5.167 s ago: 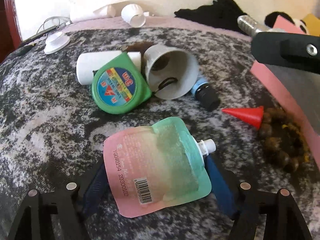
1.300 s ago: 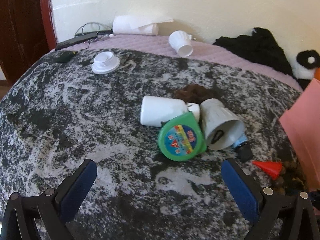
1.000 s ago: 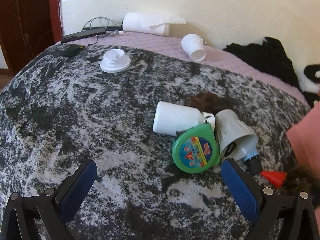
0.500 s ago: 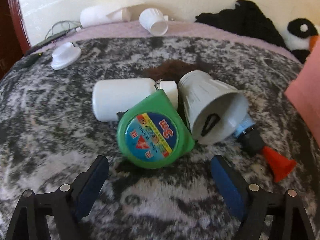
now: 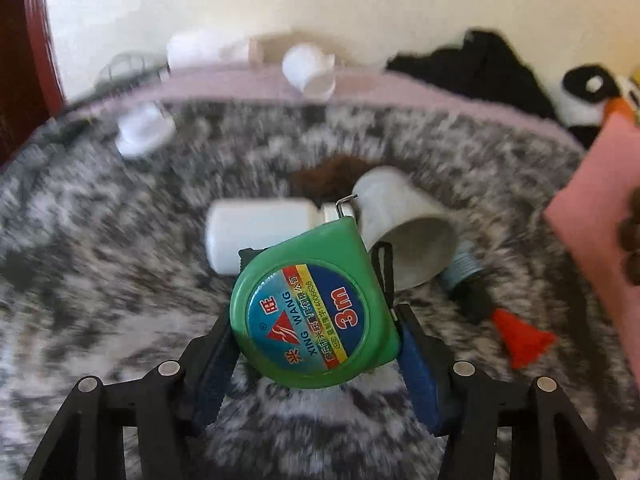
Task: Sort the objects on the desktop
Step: 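Carry the tape measure and bead string into the pink box and release both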
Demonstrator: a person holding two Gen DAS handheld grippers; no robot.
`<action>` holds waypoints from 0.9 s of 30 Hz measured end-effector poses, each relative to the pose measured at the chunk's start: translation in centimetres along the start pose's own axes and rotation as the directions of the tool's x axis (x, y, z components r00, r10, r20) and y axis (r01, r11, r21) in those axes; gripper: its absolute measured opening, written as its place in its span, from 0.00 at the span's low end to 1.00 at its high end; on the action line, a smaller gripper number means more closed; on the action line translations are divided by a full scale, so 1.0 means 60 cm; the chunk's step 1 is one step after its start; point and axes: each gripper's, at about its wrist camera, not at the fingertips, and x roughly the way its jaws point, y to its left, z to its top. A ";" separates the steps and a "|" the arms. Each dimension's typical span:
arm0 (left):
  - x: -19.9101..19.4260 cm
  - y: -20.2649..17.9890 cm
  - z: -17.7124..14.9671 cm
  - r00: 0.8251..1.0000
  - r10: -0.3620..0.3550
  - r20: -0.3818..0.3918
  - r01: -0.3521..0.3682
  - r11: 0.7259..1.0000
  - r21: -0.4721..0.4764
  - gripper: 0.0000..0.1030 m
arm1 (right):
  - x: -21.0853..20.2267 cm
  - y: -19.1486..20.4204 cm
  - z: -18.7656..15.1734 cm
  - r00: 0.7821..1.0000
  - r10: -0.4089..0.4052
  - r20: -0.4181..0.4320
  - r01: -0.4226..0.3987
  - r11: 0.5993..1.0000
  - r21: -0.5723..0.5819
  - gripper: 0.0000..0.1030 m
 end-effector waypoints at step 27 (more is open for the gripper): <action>-0.197 -0.413 0.029 0.886 -0.447 0.126 0.408 0.878 0.251 0.62 | -0.314 -0.051 -0.014 0.879 -0.363 0.310 0.353 0.931 0.087 0.20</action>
